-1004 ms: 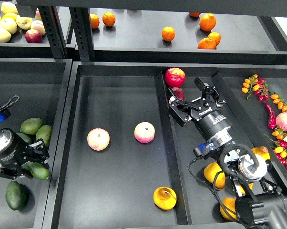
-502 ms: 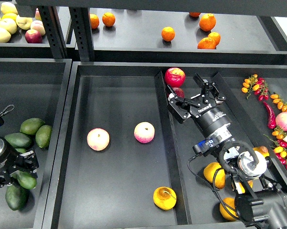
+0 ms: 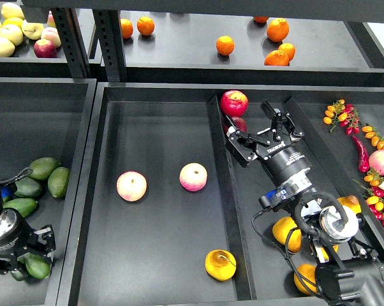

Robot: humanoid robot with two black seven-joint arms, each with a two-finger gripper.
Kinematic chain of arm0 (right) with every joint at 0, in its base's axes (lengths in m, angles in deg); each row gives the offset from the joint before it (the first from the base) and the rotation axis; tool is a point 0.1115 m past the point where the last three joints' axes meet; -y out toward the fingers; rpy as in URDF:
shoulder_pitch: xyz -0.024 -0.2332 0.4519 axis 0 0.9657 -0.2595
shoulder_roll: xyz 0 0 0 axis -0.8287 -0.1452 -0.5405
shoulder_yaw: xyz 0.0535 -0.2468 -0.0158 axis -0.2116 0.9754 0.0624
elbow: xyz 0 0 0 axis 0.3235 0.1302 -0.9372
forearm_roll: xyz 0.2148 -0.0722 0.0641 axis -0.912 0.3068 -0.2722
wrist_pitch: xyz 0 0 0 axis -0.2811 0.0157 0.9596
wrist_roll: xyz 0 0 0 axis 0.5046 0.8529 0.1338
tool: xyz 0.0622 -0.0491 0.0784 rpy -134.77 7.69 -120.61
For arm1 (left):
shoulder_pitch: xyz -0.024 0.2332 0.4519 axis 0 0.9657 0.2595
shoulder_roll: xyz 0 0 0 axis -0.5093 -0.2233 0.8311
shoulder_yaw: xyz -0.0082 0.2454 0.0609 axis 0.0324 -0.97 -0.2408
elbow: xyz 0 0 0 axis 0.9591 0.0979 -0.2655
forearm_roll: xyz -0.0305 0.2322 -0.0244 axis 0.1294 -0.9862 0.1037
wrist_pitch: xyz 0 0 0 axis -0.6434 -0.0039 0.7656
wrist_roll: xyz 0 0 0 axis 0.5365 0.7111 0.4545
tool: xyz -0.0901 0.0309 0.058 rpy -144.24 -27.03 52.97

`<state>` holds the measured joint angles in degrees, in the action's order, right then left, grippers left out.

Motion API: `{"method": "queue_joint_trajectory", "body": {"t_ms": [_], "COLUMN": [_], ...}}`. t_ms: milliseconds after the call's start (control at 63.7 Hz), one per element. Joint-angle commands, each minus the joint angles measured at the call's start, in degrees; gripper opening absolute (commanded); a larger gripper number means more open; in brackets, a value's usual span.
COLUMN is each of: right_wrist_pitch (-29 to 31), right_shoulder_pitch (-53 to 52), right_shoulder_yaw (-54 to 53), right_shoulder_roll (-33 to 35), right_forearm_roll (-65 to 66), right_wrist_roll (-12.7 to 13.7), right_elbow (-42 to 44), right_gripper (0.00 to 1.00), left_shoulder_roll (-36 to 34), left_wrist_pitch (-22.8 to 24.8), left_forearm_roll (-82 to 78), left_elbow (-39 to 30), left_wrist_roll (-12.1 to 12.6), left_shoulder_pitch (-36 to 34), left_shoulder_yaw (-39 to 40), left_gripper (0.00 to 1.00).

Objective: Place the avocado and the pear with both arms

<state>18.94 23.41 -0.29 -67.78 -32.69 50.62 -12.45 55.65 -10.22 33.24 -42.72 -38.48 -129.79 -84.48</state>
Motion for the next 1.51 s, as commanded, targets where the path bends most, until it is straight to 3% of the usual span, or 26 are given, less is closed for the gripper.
{"method": "queue_joint_trajectory", "body": {"t_ms": [0, 392, 1083, 1490], "right_wrist_pitch": [0.01, -0.26, -0.43, -0.35], "right_shoulder_pitch": [0.51, 0.6, 0.87, 0.87], "right_shoulder_yaw": [0.0, 0.17, 0.17, 2.46], "right_shoulder_roll": [0.0, 0.0, 0.0, 0.0], "right_forearm_roll": [-0.02, -0.11, -0.02, 0.07], "right_wrist_roll": [0.01, 0.01, 0.01, -0.08], "right_elbow": [-0.02, -0.02, 0.07, 1.04], "right_gripper": [1.0, 1.0, 1.0, 1.0], "left_shoulder_roll": [1.26, 1.52, -0.76, -6.91], "left_wrist_pitch": [-0.07, -0.07, 0.54, 2.44], "left_forearm_roll": [0.03, 0.03, -1.64, 4.51], "left_elbow": [0.17, 0.26, -0.53, 4.38], "left_wrist_roll": [-0.04, -0.04, -0.04, -0.04], "left_shoulder_pitch": [0.71, 0.53, -2.28, -8.43], "left_shoulder_yaw": [0.05, -0.04, 0.13, 9.0], "left_gripper": [0.41, 0.58, 0.97, 0.99]}}
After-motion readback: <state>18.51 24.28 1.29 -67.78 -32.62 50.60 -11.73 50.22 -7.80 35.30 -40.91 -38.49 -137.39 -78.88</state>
